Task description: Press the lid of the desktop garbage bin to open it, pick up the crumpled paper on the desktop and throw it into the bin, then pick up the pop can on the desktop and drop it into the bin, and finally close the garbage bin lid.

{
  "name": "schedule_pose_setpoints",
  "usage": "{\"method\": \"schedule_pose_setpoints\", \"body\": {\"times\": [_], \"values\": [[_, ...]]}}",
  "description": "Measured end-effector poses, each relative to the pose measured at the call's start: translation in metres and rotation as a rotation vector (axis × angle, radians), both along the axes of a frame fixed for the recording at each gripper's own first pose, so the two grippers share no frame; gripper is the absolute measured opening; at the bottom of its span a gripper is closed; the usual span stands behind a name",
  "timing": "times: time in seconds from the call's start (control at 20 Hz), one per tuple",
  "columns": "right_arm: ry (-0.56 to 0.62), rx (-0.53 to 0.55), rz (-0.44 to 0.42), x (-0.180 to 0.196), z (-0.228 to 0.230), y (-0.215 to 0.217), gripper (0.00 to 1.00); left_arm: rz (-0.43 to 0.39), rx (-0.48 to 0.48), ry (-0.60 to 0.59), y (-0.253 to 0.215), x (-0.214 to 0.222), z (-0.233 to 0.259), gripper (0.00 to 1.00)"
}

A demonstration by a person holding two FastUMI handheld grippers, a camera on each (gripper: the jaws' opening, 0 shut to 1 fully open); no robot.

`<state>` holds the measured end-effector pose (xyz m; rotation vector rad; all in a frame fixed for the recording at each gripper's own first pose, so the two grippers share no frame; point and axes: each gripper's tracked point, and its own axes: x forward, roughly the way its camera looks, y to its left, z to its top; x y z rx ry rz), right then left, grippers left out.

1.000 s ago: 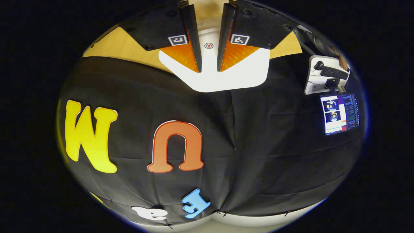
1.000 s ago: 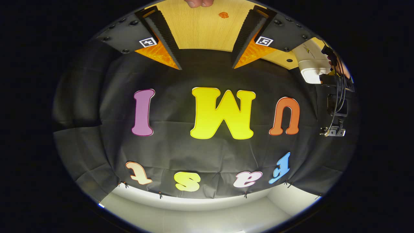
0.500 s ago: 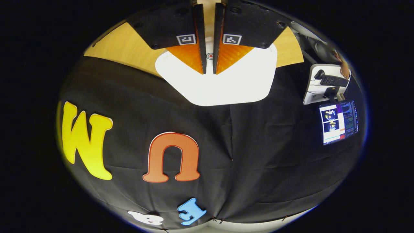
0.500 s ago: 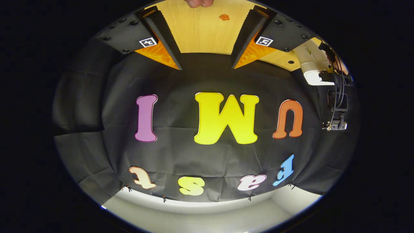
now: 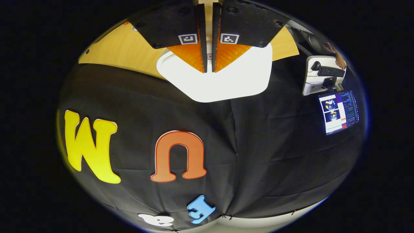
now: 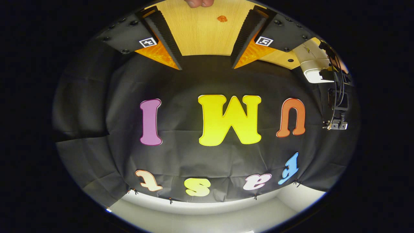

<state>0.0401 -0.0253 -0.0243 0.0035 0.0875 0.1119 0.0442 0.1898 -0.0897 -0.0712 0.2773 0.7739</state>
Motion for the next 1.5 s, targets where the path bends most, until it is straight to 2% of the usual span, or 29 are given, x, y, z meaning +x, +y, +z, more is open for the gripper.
{"method": "schedule_pose_setpoints", "body": {"times": [0.2,0.25,0.3,0.5,0.55,0.6,0.7,0.9,1.05,1.25,1.5], "values": [[-0.004,0.013,-0.009,-0.003,0.003,-0.002,0.94,-0.081,0.124,-0.084,-0.013,0.001,0.053,0.14],[-0.006,0.016,-0.011,-0.003,0.004,-0.001,0.94,-0.105,0.153,-0.097,-0.017,0.003,0.064,0.20],[-0.011,0.017,-0.010,-0.003,0.006,0.000,0.94,-0.124,0.176,-0.108,-0.019,0.003,0.072,0.33],[-0.032,0.024,-0.016,-0.004,0.014,0.000,0.92,-0.231,0.239,-0.144,-0.036,0.014,0.098,0.58],[-0.035,0.024,-0.014,-0.006,0.016,0.000,0.96,-0.252,0.246,-0.146,-0.038,0.014,0.101,0.72],[-0.044,0.024,-0.010,-0.008,0.019,0.002,0.95,-0.270,0.254,-0.154,-0.039,0.012,0.102,0.82],[-0.062,0.020,-0.009,-0.010,0.024,0.001,0.94,-0.314,0.249,-0.191,-0.049,0.010,0.111,0.90],[-0.070,0.018,-0.015,-0.015,0.025,-0.006,0.95,-0.432,0.214,-0.261,-0.081,0.006,0.120,0.98],[-0.062,0.009,-0.032,-0.016,0.017,-0.016,0.94,-0.490,0.241,-0.273,-0.098,-0.003,0.121,0.98],[-0.032,-0.006,-0.034,-0.017,0.002,-0.022,0.94,-0.575,0.189,-0.240,-0.128,-0.015,0.094,0.98],[0.019,0.001,0.023,-0.014,-0.026,-0.014,0.94,-0.613,0.143,-0.185,-0.147,-0.032,0.065,0.99]]}}
